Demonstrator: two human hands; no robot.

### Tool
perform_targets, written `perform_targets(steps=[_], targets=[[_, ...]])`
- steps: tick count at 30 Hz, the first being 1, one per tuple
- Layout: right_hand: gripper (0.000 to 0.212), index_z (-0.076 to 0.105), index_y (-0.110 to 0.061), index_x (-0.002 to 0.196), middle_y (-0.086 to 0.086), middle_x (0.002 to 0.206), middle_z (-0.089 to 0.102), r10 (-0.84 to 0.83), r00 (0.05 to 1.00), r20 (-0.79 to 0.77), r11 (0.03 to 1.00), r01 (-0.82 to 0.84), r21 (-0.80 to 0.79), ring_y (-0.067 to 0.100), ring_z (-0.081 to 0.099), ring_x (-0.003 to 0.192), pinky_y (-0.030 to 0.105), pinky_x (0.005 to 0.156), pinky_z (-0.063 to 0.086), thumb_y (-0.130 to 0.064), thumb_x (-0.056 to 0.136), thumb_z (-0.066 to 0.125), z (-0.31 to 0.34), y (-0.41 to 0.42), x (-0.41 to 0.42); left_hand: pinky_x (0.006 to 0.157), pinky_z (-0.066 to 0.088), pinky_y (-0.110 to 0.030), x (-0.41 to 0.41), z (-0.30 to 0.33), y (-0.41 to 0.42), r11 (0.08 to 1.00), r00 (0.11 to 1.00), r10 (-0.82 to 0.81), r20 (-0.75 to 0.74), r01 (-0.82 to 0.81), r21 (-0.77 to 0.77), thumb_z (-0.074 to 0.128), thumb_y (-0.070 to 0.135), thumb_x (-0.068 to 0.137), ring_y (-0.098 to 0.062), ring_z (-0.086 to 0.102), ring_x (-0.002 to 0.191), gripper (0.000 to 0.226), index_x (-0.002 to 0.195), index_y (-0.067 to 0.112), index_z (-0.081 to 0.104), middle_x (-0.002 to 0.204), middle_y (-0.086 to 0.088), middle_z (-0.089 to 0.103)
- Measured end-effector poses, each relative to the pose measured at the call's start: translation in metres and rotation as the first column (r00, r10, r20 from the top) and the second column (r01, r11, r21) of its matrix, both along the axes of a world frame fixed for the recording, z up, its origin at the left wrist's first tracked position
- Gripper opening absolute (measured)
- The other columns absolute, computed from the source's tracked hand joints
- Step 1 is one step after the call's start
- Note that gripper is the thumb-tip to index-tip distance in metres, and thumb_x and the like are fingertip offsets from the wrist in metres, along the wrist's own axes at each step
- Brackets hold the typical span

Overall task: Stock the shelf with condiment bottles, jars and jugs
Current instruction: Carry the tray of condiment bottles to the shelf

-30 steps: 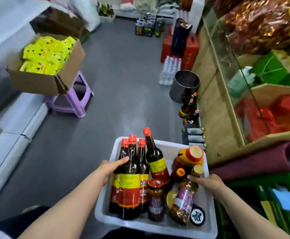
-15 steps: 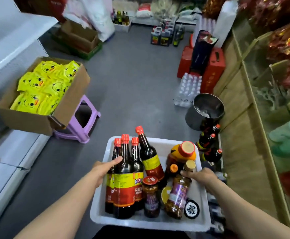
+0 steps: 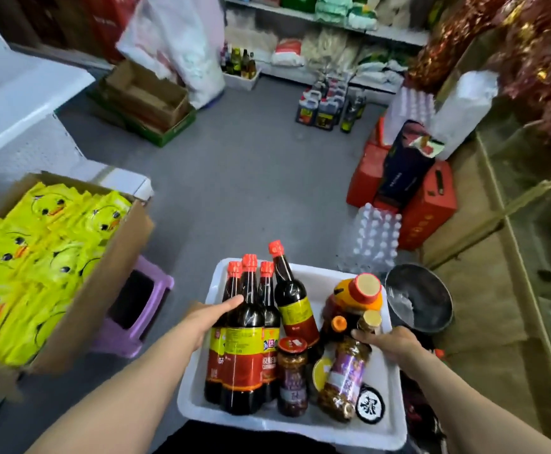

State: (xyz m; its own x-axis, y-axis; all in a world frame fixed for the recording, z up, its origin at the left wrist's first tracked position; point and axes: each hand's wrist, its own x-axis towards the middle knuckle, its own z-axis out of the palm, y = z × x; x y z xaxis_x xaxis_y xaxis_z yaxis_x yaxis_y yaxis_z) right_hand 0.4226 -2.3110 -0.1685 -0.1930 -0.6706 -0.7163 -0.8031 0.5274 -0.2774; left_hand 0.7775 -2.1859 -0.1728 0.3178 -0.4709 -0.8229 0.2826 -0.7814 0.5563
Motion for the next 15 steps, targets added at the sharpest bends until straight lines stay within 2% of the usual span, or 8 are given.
perform_targets(steps=[2, 4, 6, 8, 10, 12, 15], targets=[[0.085, 0.057, -0.005, 0.089, 0.009, 0.094, 0.063, -0.017, 1.000, 0.007, 1.000, 0.017, -0.006, 0.020, 0.058, 0.080, 0.032, 0.071, 0.046, -0.066, 0.040, 0.089, 0.005, -0.049, 0.022, 0.109, 0.034, -0.043, 0.024, 0.002, -0.058, 0.999, 0.999, -0.040, -0.034, 0.039, -0.009, 0.082, 0.066, 0.042, -0.030, 0.039, 0.138, 0.125, 0.144, 0.009, 0.039, 0.152, -0.013, 0.040], [0.085, 0.057, -0.006, 0.077, 0.009, 0.079, 0.064, -0.001, 1.000, -0.005, 1.000, 0.001, -0.011, 0.019, 0.060, 0.072, 0.033, 0.067, 0.048, -0.073, 0.029, 0.081, 0.008, -0.100, 0.042, 0.106, 0.035, -0.039, 0.046, 0.009, -0.114, 0.999, 0.999, -0.037, -0.006, 0.037, -0.015, 0.083, 0.062, 0.053, -0.029, 0.039, 0.138, 0.118, 0.146, 0.008, 0.035, 0.153, -0.012, 0.038], [0.087, 0.060, -0.006, 0.074, 0.008, 0.067, 0.063, 0.033, 0.999, -0.029, 0.999, -0.033, -0.021, 0.018, 0.062, 0.065, 0.030, 0.057, 0.045, -0.079, 0.029, 0.078, 0.010, -0.149, 0.064, 0.105, 0.035, -0.038, 0.069, 0.011, -0.171, 1.000, 1.000, -0.024, 0.019, 0.024, -0.012, 0.083, 0.057, 0.060, -0.028, 0.038, 0.139, 0.114, 0.148, 0.007, 0.031, 0.153, -0.012, 0.037], [0.085, 0.063, -0.007, 0.074, 0.003, 0.061, 0.061, 0.034, 0.999, -0.014, 0.999, -0.034, -0.022, 0.017, 0.060, 0.060, 0.026, 0.049, 0.040, -0.078, 0.032, 0.082, 0.011, -0.201, 0.086, 0.108, 0.034, -0.040, 0.091, 0.013, -0.228, 0.999, 0.999, -0.035, 0.006, 0.035, -0.005, 0.083, 0.056, 0.061, -0.029, 0.038, 0.139, 0.108, 0.145, 0.007, 0.037, 0.152, -0.013, 0.040], [0.082, 0.057, -0.010, 0.074, -0.002, 0.066, 0.059, 0.033, 0.999, 0.014, 0.999, -0.033, -0.020, 0.012, 0.057, 0.060, 0.022, 0.046, 0.038, -0.075, 0.033, 0.085, 0.007, -0.260, 0.106, 0.109, 0.032, -0.042, 0.113, 0.009, -0.285, 0.999, 0.999, -0.044, -0.003, 0.044, 0.008, 0.082, 0.056, 0.061, -0.028, 0.038, 0.139, 0.102, 0.142, 0.007, 0.043, 0.151, -0.013, 0.042], [0.084, 0.049, -0.012, 0.080, 0.000, 0.080, 0.058, 0.108, 0.994, 0.000, 0.994, -0.108, 0.003, 0.008, 0.053, 0.064, 0.022, 0.047, 0.037, -0.076, 0.039, 0.084, 0.001, -0.321, 0.126, 0.108, 0.032, -0.040, 0.130, 0.006, -0.340, 1.000, 1.000, -0.024, 0.001, 0.024, 0.013, 0.082, 0.053, 0.063, -0.028, 0.038, 0.139, 0.099, 0.141, 0.005, 0.044, 0.151, -0.014, 0.042], [0.087, 0.049, -0.010, 0.089, 0.004, 0.090, 0.061, 0.182, 0.983, 0.008, 0.983, -0.182, 0.003, 0.013, 0.057, 0.071, 0.026, 0.052, 0.041, -0.075, 0.043, 0.084, -0.006, -0.414, 0.156, 0.108, 0.032, -0.038, 0.154, 0.003, -0.420, 0.999, 0.999, 0.035, 0.041, -0.035, 0.005, 0.082, 0.050, 0.062, -0.030, 0.035, 0.141, 0.104, 0.143, 0.001, 0.039, 0.152, -0.016, 0.038]])
